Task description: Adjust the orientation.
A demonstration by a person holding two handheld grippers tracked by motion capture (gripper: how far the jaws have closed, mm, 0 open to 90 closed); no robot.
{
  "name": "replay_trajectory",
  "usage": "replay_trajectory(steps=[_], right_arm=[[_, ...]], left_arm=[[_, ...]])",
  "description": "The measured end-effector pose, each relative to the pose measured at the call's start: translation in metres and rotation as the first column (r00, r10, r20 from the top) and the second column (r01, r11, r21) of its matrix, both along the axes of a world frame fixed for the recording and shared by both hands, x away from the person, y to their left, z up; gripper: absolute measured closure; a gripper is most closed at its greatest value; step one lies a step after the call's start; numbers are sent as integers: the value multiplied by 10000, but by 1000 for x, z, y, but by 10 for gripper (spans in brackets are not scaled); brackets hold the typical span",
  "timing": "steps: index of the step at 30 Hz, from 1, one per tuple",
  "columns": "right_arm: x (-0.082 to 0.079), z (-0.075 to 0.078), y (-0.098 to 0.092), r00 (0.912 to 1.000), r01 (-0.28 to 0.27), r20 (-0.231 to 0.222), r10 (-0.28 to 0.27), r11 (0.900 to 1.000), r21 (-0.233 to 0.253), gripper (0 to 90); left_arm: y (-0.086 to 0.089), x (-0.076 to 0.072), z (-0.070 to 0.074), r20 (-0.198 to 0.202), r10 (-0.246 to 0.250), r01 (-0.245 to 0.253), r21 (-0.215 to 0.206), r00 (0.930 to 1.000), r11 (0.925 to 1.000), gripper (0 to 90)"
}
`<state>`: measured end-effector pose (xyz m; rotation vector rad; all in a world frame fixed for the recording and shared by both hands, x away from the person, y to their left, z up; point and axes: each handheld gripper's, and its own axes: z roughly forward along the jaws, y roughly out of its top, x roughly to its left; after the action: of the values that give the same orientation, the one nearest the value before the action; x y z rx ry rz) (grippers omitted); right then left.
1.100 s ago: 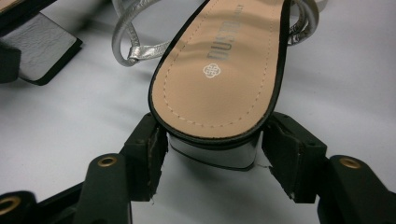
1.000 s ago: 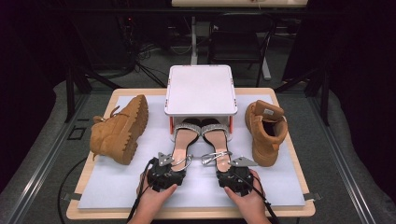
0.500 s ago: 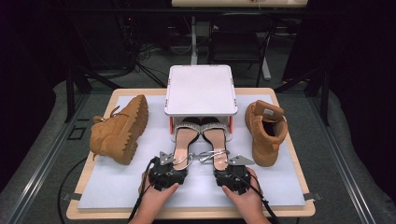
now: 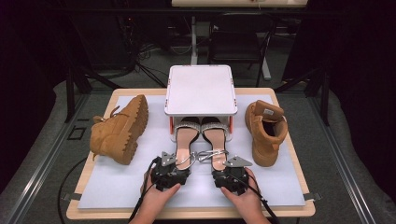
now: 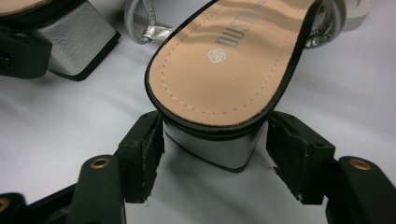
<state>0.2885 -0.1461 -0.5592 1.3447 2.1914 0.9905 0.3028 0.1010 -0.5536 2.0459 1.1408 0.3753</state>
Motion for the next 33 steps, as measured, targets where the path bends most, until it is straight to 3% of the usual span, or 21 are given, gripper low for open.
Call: replay_trajectory(steps=[12,33], right_arm=[[3,-1,-1,9999,-146,-39,146,9999,81,348],[7,-1,1,9998,70,-181,-69,9999,72,334]], left_arm=[[-2,1,-1,125,-24,23,76,9999,10000,352],[-3,3,-1,127,16,-18,158,9999,9999,348]])
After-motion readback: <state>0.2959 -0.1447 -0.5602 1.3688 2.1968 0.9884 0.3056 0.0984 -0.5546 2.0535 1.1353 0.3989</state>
